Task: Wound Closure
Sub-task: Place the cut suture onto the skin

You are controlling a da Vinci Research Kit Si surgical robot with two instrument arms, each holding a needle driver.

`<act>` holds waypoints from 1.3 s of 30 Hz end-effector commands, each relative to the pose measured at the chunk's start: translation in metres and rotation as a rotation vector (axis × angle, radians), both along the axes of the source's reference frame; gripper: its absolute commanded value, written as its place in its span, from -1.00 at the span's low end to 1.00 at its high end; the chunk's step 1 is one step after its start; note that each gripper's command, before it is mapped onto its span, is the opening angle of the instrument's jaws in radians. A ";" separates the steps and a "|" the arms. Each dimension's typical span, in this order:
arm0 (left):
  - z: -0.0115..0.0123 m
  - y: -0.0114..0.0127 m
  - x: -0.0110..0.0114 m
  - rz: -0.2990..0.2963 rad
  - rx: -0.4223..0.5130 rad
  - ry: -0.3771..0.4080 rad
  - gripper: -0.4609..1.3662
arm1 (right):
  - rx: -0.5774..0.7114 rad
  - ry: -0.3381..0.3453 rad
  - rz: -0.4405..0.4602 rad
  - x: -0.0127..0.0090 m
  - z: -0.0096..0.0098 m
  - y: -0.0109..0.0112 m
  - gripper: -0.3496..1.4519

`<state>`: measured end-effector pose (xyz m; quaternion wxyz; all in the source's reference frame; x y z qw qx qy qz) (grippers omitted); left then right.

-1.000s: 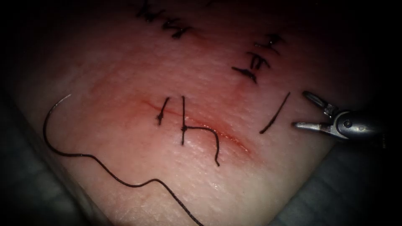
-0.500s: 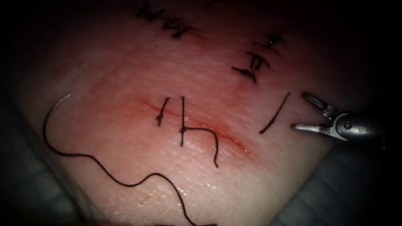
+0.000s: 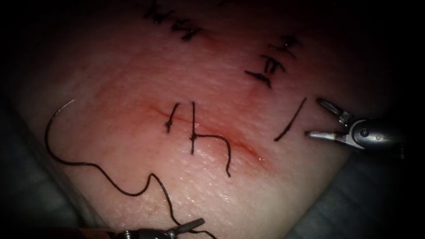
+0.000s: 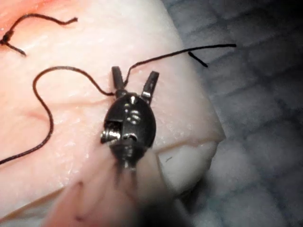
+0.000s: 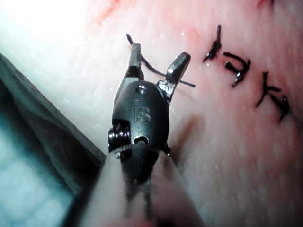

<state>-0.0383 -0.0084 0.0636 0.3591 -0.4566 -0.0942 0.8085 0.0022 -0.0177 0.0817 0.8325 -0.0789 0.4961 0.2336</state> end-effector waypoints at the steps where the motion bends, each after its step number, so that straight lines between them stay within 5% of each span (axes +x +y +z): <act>1: -0.0001 0.0001 0.0003 0.005 -0.005 0.003 0.07 | 0.003 0.002 -0.006 0.0001 0.0000 0.0000 1.00; 5: -0.0006 0.0002 0.0012 0.022 -0.015 0.000 0.08 | 0.003 0.005 -0.009 0.0002 0.0001 0.0001 1.00; 10: -0.0024 -0.0003 0.0024 0.034 -0.041 -0.015 -0.71 | 0.003 0.005 -0.009 0.0002 0.0001 0.0001 0.99; 15: -0.0063 0.0003 0.0024 0.014 -0.066 -0.174 -0.71 | 0.002 0.010 -0.008 0.0007 0.0003 0.0002 0.99; 21: -0.0126 0.0030 0.0014 -0.041 -0.135 -0.254 -0.76 | 0.002 0.015 -0.012 0.0012 0.0003 0.0002 0.99; 32: -0.0225 0.0070 -0.0003 -0.026 -0.201 -0.264 -0.59 | 0.001 0.011 -0.022 0.0013 0.0009 -0.0003 0.98; 39: -0.0278 0.0103 0.0005 -0.031 -0.261 -0.273 -0.09 | 0.000 0.012 -0.022 0.0013 0.0008 -0.0004 0.98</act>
